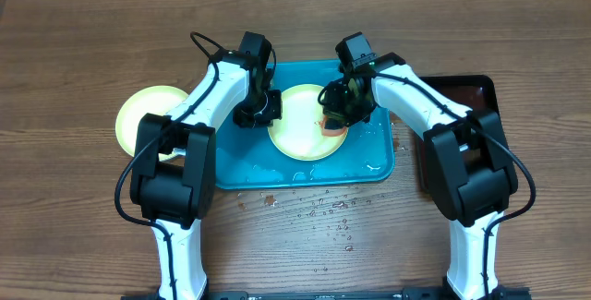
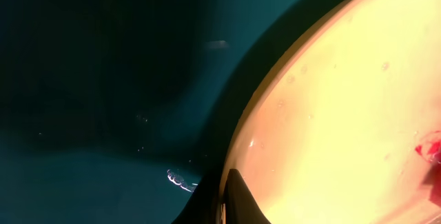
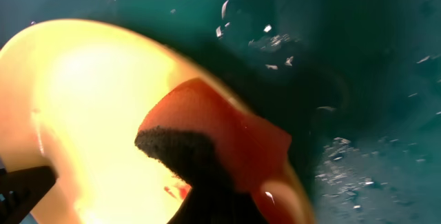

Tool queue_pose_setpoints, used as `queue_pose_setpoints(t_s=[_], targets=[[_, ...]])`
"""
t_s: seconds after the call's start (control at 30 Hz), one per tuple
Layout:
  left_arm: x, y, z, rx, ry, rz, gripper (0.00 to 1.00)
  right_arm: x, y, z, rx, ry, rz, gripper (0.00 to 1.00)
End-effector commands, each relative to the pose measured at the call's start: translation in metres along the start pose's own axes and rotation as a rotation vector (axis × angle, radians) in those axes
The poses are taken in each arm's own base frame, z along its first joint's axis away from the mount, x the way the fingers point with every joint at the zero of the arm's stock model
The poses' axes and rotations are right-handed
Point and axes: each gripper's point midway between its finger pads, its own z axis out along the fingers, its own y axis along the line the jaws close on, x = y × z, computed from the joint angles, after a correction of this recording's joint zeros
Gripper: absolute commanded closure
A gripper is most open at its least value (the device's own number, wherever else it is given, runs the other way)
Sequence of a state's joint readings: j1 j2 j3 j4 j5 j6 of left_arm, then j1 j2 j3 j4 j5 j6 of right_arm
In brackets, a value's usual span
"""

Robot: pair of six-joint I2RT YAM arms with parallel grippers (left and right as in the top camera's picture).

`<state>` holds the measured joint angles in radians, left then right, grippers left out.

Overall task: Clean dirty plates on tray and stack at the side
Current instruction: 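Scrub the last yellow plate with the sponge in the right gripper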

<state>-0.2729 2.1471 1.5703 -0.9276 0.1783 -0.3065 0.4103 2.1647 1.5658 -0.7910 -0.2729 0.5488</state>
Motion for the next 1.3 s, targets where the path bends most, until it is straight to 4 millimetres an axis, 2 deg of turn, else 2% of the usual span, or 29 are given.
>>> queue_pose_setpoints(t_s=[0.0, 0.2, 0.37, 0.43, 0.57, 0.8, 0.97, 1.1, 1.13, 1.17, 1.27], targets=[[0.008, 0.001, 0.013, 0.014, 0.041, 0.015, 0.96, 0.027, 0.008, 0.019, 0.006, 0.063, 0.023, 0.96], [0.008, 0.000, 0.013, 0.022, 0.040, 0.023, 0.96, 0.046, 0.031, 0.040, -0.061, 0.127, -0.014, 0.96], [0.008, 0.000, 0.013, 0.022, 0.040, 0.023, 0.96, 0.059, 0.057, 0.037, -0.161, 0.178, -0.088, 0.96], [0.007, 0.000, 0.013, 0.022, 0.039, 0.022, 0.96, 0.063, 0.058, 0.032, -0.153, 0.205, -0.078, 0.96], [0.007, 0.001, 0.013, 0.022, 0.039, 0.019, 0.96, 0.058, 0.037, 0.016, -0.030, 0.206, -0.081, 0.96], [0.007, 0.002, 0.013, 0.019, 0.037, 0.019, 0.96, 0.020, -0.025, -0.013, 0.305, 0.059, -0.046, 0.96], [0.007, 0.002, 0.013, 0.018, 0.037, 0.030, 0.96, -0.005, -0.045, -0.021, 0.439, -0.069, -0.067, 0.96], [0.007, 0.002, 0.013, 0.018, 0.037, 0.030, 0.96, -0.019, -0.028, -0.017, 0.401, -0.140, -0.126, 0.96], [0.007, 0.002, 0.013, 0.018, 0.037, 0.030, 0.96, -0.021, -0.019, -0.014, 0.369, -0.154, -0.150, 0.96], [0.006, 0.002, 0.013, 0.019, 0.035, 0.030, 0.96, -0.023, 0.003, -0.007, 0.292, -0.169, -0.198, 0.96], [0.006, 0.001, 0.013, 0.020, 0.034, 0.032, 0.96, -0.021, 0.036, 0.002, 0.166, -0.175, -0.256, 0.96]])
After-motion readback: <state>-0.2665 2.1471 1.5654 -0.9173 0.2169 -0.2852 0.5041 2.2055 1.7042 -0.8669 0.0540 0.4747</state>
